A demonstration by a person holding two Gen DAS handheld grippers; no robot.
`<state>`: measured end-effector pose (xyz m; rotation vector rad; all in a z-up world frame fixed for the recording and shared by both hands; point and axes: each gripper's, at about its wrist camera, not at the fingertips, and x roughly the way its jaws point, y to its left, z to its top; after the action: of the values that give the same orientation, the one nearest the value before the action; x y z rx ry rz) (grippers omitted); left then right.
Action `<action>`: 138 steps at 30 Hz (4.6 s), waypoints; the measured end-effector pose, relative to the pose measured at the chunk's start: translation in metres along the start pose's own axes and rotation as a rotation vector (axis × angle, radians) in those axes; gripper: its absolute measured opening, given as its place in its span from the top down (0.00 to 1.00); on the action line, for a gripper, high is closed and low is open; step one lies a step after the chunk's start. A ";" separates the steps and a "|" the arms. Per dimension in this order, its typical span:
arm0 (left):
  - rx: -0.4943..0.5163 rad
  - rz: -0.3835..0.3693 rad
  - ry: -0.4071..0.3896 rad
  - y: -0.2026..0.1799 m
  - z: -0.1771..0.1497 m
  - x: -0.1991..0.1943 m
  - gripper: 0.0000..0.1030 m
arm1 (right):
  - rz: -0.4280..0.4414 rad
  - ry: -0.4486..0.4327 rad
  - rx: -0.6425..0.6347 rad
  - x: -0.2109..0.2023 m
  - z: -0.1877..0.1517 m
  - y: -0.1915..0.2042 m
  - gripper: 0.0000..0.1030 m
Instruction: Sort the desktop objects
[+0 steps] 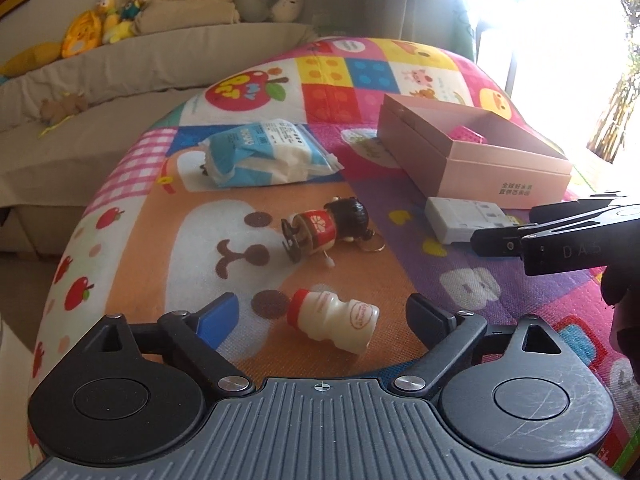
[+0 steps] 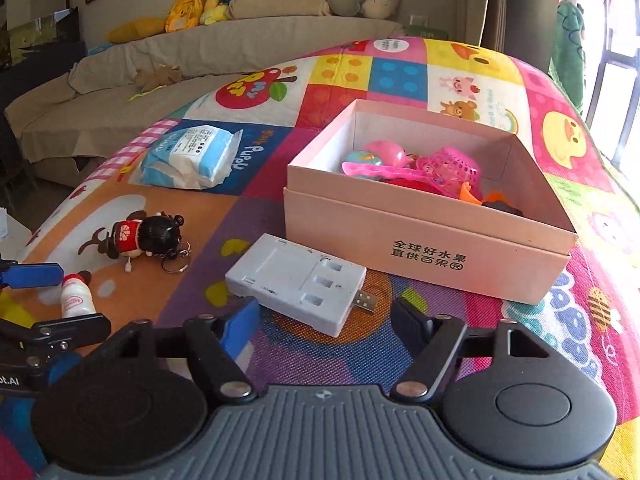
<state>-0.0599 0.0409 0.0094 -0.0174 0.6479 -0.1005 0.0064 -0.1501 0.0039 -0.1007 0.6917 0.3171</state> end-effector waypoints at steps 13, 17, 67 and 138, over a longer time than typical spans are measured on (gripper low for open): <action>-0.012 -0.014 -0.034 0.002 -0.001 -0.006 0.07 | -0.042 0.084 0.074 0.036 0.018 0.020 0.12; -0.016 -0.021 -0.038 0.004 -0.001 -0.006 0.07 | -0.066 0.082 0.059 0.046 0.021 0.024 0.18; 0.318 -0.095 -0.292 -0.080 0.106 -0.026 0.54 | -0.104 -0.337 -0.037 -0.142 0.034 -0.065 0.22; -0.106 0.071 -0.008 0.056 0.017 0.017 0.03 | 0.315 0.257 -0.124 0.169 0.159 0.120 0.17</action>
<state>-0.0312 0.0947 0.0105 -0.0966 0.6451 0.0028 0.1880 0.0373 0.0192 -0.1526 0.9446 0.6575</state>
